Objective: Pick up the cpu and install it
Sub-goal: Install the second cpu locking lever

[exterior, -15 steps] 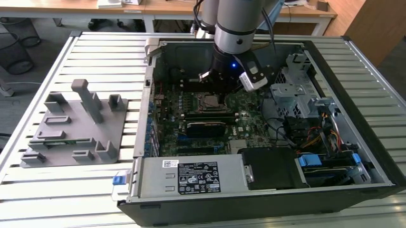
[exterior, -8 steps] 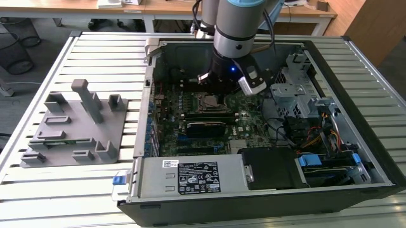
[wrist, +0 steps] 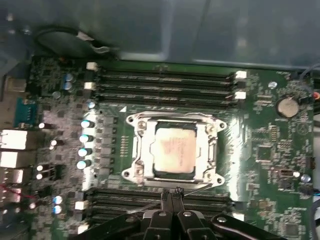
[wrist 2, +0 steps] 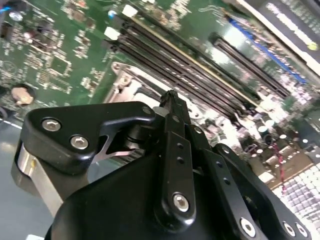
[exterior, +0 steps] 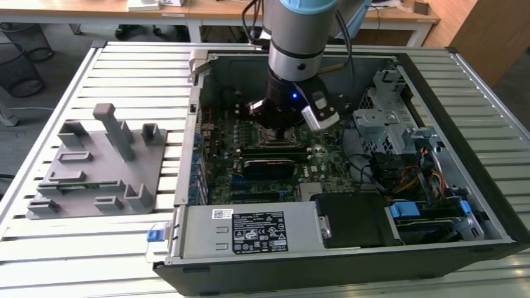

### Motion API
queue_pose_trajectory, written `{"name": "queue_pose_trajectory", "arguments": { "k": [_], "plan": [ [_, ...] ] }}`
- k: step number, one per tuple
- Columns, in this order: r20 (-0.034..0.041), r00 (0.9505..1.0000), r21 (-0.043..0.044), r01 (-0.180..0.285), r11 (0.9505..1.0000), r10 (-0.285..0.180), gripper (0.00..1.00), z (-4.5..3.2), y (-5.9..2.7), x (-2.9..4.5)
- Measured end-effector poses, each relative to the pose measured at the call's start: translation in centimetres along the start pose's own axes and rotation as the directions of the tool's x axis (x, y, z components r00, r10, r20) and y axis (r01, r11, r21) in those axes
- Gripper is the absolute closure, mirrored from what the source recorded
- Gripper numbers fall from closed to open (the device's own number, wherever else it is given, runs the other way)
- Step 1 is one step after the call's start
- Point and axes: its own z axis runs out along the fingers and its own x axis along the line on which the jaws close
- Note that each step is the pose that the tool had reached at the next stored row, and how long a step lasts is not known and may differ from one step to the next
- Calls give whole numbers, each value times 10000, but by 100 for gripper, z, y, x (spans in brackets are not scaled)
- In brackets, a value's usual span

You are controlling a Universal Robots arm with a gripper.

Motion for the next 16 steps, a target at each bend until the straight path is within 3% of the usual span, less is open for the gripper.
{"name": "queue_pose_trajectory", "arguments": {
  "k": [5, 12, 16],
  "plan": [
    [0, 10000, -1, -1, 10000, 1, 89, 3, -16, 89],
    [1, 10000, -29, 0, 10000, 0, 89, 74, -61, 109],
    [5, 10000, -109, 2, 9999, -2, 89, 120, -77, 118]
  ]
}}
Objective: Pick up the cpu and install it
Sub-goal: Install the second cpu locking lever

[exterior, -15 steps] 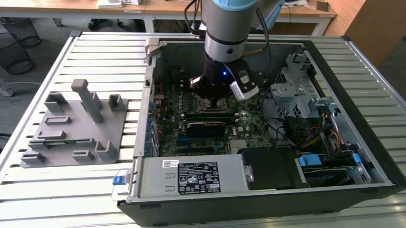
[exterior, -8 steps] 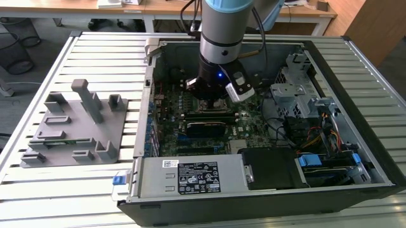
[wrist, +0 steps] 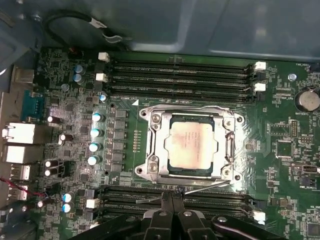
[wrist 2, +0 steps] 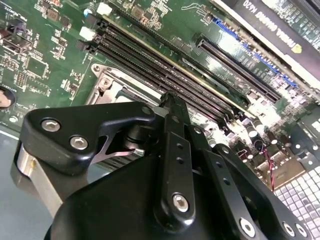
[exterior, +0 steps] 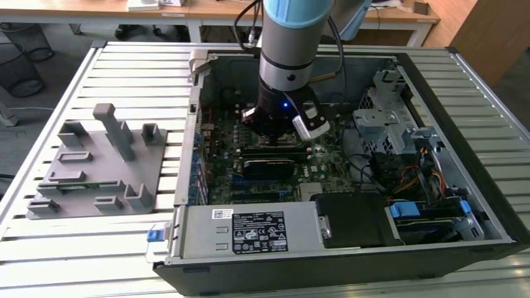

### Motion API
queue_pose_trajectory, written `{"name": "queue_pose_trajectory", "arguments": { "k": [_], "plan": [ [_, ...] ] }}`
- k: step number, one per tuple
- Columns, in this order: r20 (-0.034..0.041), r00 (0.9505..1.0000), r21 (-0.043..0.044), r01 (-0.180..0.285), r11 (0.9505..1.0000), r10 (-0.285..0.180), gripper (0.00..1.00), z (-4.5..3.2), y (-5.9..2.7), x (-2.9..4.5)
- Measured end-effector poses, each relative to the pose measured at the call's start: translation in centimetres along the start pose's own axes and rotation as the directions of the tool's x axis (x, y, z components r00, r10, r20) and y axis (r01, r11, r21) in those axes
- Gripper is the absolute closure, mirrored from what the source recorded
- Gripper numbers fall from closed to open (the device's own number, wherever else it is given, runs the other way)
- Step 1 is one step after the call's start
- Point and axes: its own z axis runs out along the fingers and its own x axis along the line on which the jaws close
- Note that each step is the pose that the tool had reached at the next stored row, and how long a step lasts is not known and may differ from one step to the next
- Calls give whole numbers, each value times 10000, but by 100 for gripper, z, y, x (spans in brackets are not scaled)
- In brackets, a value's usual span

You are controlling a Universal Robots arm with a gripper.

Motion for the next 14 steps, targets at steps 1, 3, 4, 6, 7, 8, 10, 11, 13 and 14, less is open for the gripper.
{"name": "queue_pose_trajectory", "arguments": {
  "k": [1, 3, 4, 6, 7, 8, 10, 11, 13, 14],
  "plan": [
    [1, 10000, -29, 1, 10000, -1, 89, 11, -1, 0],
    [4, 10000, -68, 5, 10000, -5, 89, 37, -4, 4],
    [3, 10000, -74, 8, 10000, -8, 89, 49, -7, 8],
    [0, 10000, -78, 16, 10000, -16, 89, 67, -16, 20],
    [1, 10000, -89, 22, 10000, -22, 89, 73, -22, 33],
    [3, 10000, -101, 28, 9999, -28, 89, 77, -23, 46],
    [2, 10000, -132, 41, 9999, -41, 89, 84, -25, 70],
    [3, 10000, -148, 47, 9999, -47, 89, 89, -25, 78],
    [3, 10000, -174, 56, 9998, -56, 89, 104, -28, 85],
    [3, 10000, -215, 62, 9998, -62, 89, 110, -31, 85]
  ]
}}
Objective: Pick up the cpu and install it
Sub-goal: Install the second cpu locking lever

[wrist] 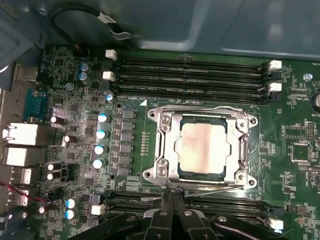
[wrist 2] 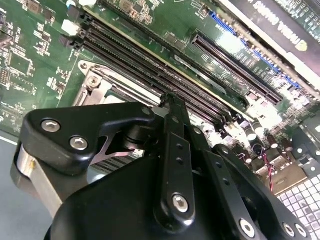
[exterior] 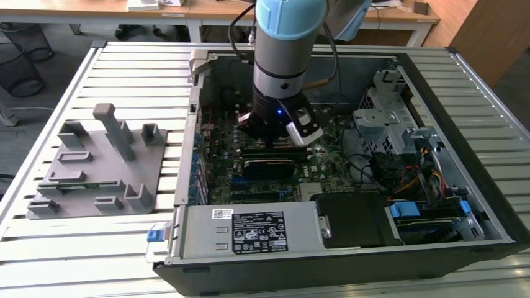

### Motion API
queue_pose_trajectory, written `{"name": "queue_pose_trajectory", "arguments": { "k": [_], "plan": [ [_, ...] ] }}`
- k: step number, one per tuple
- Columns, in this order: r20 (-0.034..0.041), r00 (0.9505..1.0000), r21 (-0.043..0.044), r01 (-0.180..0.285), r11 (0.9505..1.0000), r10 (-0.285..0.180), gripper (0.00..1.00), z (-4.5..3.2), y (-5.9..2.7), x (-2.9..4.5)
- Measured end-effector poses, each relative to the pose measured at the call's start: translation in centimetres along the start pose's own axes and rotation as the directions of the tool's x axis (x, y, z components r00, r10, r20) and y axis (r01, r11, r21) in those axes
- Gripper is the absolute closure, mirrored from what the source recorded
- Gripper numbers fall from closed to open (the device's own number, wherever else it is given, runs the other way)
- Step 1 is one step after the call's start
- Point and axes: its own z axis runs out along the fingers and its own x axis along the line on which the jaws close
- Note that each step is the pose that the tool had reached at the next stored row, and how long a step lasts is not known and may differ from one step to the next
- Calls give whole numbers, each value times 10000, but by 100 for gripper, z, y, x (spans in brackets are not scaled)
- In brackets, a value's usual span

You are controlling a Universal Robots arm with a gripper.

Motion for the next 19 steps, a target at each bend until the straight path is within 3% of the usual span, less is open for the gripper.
{"name": "queue_pose_trajectory", "arguments": {
  "k": [6, 11, 19],
  "plan": [
    [15, 10000, -347, 47, 9994, -47, 89, 35, -24, 50],
    [19, 10000, -502, 91, 9987, -91, 89, 51, -60, 101],
    [24, 9999, -672, 137, 9976, -136, 89, 76, -103, 156]
  ]
}}
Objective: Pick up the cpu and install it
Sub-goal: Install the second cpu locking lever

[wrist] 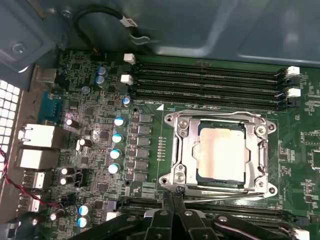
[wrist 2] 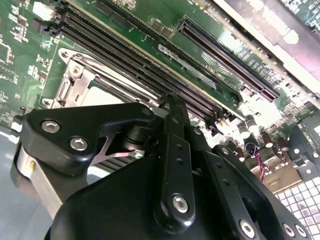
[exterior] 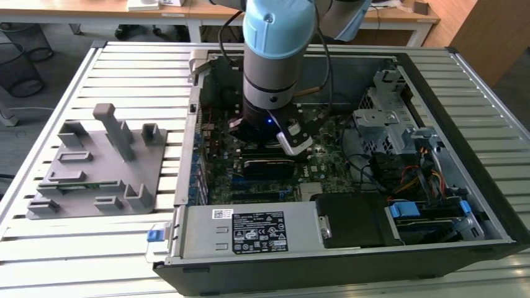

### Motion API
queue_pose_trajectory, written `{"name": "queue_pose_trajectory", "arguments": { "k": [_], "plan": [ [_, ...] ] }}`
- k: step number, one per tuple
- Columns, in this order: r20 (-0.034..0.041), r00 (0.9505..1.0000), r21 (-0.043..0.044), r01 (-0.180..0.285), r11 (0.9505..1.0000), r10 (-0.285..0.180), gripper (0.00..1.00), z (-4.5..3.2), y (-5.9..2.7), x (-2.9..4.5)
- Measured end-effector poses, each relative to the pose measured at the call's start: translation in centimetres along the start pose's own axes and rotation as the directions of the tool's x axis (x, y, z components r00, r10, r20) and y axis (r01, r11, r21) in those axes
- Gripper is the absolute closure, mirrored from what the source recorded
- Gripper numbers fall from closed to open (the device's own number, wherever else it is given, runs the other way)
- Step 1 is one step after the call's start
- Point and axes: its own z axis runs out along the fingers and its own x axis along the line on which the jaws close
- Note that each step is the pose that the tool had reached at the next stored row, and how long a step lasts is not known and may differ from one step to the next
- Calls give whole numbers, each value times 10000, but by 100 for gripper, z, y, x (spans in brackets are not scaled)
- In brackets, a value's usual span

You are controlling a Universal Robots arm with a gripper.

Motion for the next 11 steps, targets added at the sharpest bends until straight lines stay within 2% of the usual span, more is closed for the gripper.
{"name": "queue_pose_trajectory", "arguments": {
  "k": [4, 11],
  "plan": [
    [3, 10000, -80, 16, 10000, -16, 89, 18, -9, 16],
    [7, 10000, -269, 43, 9996, -43, 89, 57, -18, 41]
  ]
}}
